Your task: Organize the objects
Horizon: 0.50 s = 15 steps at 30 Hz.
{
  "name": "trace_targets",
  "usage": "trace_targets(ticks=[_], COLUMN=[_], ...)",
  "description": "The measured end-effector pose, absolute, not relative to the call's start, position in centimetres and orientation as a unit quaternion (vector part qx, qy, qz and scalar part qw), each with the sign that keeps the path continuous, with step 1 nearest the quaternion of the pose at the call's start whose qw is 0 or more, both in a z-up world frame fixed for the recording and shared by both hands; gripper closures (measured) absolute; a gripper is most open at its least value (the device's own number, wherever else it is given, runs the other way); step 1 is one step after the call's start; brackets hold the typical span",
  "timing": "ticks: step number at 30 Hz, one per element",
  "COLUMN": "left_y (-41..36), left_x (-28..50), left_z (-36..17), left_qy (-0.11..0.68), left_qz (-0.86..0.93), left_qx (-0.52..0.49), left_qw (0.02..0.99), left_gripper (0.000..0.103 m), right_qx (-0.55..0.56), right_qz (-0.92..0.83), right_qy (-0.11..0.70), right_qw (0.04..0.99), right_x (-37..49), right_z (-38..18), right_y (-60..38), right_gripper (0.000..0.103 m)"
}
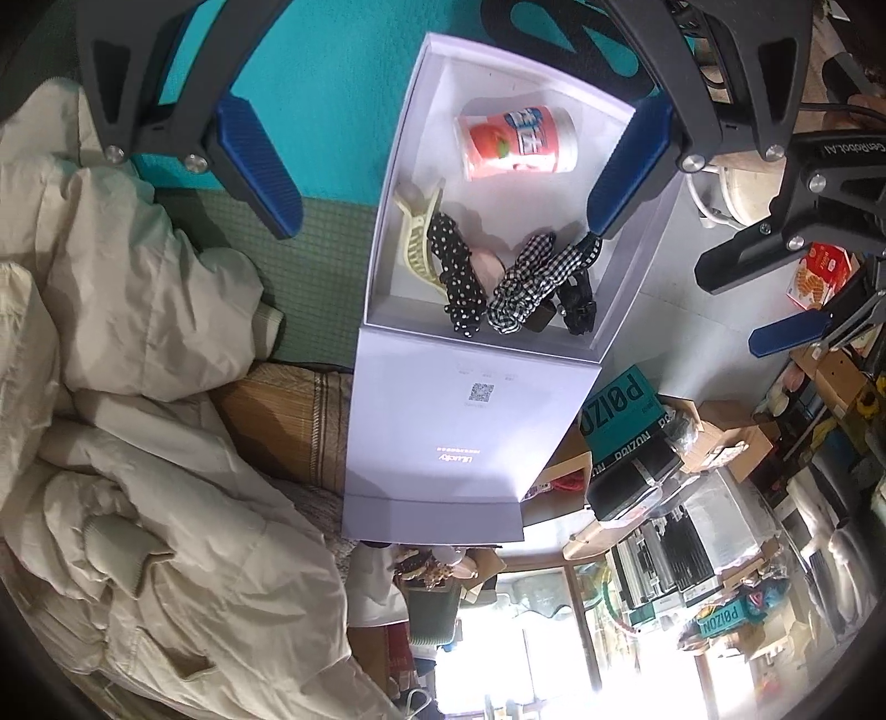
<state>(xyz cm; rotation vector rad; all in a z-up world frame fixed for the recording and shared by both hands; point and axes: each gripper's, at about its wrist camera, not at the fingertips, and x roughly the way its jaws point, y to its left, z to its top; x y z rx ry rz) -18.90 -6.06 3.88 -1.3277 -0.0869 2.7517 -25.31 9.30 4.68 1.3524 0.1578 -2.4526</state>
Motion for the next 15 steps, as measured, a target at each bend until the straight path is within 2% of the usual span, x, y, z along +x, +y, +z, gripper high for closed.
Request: trace_targets(ticks=[15], left_y=[-5.3], left_x=[-13.8], left_z=[6.1], left_qy=[-0.053], left_qz=[0.9], left_qx=[-0.433], left_qw=[0.005], left_gripper=[0.015], right_qx=[0.452], right_qz=[-0.875], right_qy=[0.057], right_qw=[0.161], right_x=[-19.2], right_z=[8.0], right_y=[10.6], right_gripper=[0.0])
